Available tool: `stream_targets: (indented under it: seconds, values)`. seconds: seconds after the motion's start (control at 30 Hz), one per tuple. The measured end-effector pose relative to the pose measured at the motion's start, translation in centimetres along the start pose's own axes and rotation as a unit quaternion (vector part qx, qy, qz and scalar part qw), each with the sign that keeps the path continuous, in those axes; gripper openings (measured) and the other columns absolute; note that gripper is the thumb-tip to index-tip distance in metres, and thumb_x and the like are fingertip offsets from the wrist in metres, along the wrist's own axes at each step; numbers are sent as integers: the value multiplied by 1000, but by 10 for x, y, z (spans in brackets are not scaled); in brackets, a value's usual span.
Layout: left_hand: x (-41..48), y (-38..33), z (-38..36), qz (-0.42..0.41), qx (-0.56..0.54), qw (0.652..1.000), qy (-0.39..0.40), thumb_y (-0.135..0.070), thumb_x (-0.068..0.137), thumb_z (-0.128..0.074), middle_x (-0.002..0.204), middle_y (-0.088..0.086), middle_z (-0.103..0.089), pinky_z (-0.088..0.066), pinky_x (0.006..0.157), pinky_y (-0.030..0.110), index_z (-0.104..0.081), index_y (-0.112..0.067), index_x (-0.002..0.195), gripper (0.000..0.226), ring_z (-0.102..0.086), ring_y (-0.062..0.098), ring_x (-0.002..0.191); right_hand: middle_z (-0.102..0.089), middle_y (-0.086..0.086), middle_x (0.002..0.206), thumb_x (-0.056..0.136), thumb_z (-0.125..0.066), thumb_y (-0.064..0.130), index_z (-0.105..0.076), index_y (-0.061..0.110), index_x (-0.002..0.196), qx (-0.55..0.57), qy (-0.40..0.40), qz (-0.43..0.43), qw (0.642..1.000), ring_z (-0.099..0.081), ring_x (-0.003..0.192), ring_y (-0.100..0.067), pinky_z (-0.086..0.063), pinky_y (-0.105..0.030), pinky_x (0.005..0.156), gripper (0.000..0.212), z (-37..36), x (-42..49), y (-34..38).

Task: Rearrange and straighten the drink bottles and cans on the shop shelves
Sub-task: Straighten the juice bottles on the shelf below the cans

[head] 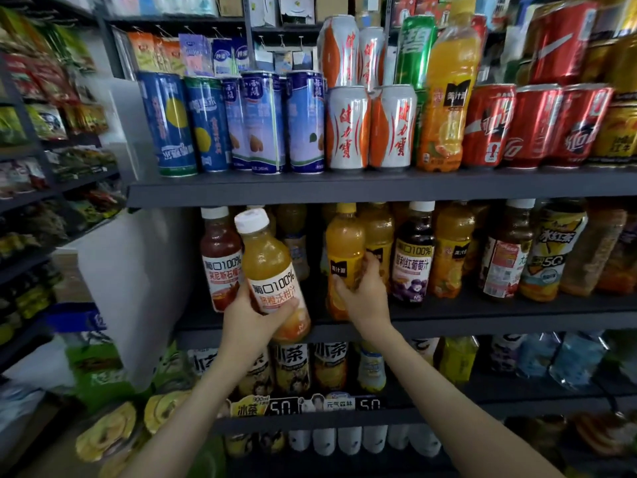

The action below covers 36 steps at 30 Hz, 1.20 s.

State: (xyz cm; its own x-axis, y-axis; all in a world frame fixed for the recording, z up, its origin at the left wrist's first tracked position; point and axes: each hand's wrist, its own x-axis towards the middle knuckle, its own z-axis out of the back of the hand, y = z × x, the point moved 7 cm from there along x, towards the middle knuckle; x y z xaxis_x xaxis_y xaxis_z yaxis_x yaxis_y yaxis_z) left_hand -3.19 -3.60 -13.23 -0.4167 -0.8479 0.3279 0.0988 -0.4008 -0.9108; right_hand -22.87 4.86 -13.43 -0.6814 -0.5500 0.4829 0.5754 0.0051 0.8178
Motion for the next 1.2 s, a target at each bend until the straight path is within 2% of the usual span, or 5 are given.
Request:
stream_targets:
  seconds: [0.07, 0.3, 0.53, 0.8, 1.2]
  values:
    - [-2, 3, 9, 5, -3, 1000, -6, -20, 75, -80, 98, -17, -61, -49, 80, 21, -52, -23, 118, 52, -58, -1, 91, -48, -15, 136, 87, -68, 16, -27, 2, 144, -26, -21, 8, 999, -46, 127, -25, -32, -17, 99, 71, -9, -1, 3]
    - [-1, 18, 24, 24, 9, 1000, -4, -23, 73, -81, 107, -6, -64, -53, 87, 36, -52, -23, 118, 54, -61, 13, 100, -50, -26, 120, 62, -89, 15, -38, -10, 133, -163, -113, 23, 980, -49, 111, -40, -42, -44, 96, 90, -18, -17, 9]
    - [-3, 19, 27, 35, 0, 999, 2, -20, 74, -80, 102, -6, -60, -47, 73, 20, -48, -24, 114, 51, -57, 10, 94, -44, -26, 134, 82, -69, 1, -24, -9, 144, -138, -92, 15, 986, -40, 129, -38, -32, -37, 109, 78, -24, -10, 5]
    - [3, 9, 11, 23, -3, 1000, 21, -19, 75, -80, 109, -7, -60, -47, 83, 26, -50, -22, 121, 55, -56, 9, 99, -44, -21, 127, 76, -80, 30, -38, -3, 132, -141, -65, -36, 987, -42, 120, -35, -38, -38, 98, 78, -19, 6, 4]
    - [12, -6, -35, -14, 5, 998, 64, -21, 72, -82, 100, -15, -58, -44, 74, 15, -50, -26, 117, 56, -56, 1, 90, -59, -5, 112, 76, -78, 29, -52, 12, 120, 15, -55, -54, 997, -59, 104, -20, -49, -33, 86, 54, 27, -15, -13]
